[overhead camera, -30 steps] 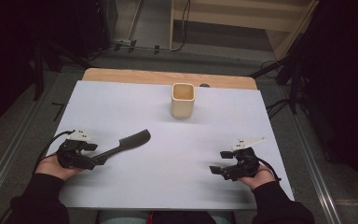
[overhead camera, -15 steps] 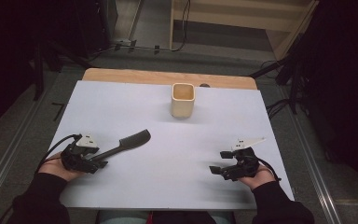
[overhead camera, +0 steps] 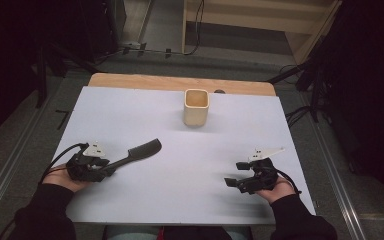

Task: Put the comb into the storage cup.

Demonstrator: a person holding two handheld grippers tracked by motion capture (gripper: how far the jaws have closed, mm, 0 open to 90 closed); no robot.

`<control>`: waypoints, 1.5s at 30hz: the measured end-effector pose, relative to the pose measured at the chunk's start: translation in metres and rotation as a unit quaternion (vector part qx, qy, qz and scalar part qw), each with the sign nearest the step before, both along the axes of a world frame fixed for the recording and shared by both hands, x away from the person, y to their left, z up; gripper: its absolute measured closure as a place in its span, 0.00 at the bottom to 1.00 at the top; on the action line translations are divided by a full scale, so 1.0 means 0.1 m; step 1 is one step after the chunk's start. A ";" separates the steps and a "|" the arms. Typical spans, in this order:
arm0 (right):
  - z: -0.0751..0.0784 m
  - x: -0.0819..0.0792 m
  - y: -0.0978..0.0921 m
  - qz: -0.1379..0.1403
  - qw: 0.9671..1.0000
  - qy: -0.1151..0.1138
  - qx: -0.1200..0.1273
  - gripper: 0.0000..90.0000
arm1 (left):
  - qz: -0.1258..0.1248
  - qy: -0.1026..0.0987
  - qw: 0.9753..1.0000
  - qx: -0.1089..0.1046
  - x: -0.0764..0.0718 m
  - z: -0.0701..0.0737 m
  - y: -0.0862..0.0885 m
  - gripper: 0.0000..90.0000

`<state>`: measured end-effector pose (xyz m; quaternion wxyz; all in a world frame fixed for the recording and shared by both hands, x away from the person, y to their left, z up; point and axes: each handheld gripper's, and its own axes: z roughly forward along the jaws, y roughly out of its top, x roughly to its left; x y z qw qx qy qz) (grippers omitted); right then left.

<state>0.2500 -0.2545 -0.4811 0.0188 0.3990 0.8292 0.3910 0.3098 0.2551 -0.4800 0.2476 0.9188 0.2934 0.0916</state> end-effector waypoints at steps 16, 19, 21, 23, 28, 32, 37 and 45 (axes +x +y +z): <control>0.00 0.00 0.00 -0.002 1.000 -0.001 -0.004 0.19 | -0.017 0.010 1.000 -0.017 0.07 -0.01 0.06 0.80; 0.00 0.00 0.00 -0.001 1.000 -0.001 -0.006 0.19 | -0.014 0.008 1.000 -0.014 0.06 0.00 0.05 0.81; 0.00 0.00 0.00 -0.001 1.000 -0.001 -0.006 0.19 | -0.013 0.010 1.000 -0.013 0.07 0.00 0.05 0.81; 0.00 -0.01 0.00 -0.001 1.000 -0.001 -0.007 0.19 | -0.012 0.011 1.000 -0.016 0.07 0.00 0.06 0.81; 0.00 -0.01 0.01 0.002 1.000 -0.004 -0.004 0.19 | -0.008 0.018 1.000 -0.022 0.08 0.00 0.07 0.81; 0.00 -0.01 0.00 0.002 1.000 -0.004 -0.004 0.19 | 0.000 0.029 0.999 -0.030 0.10 0.01 0.08 0.81; 0.00 -0.01 0.00 0.000 1.000 -0.001 -0.003 0.19 | 0.003 0.032 0.999 -0.036 0.10 0.02 0.09 0.81; 0.00 -0.01 0.00 -0.001 1.000 -0.002 0.001 0.19 | 0.019 0.035 0.997 -0.064 0.10 0.12 0.11 0.81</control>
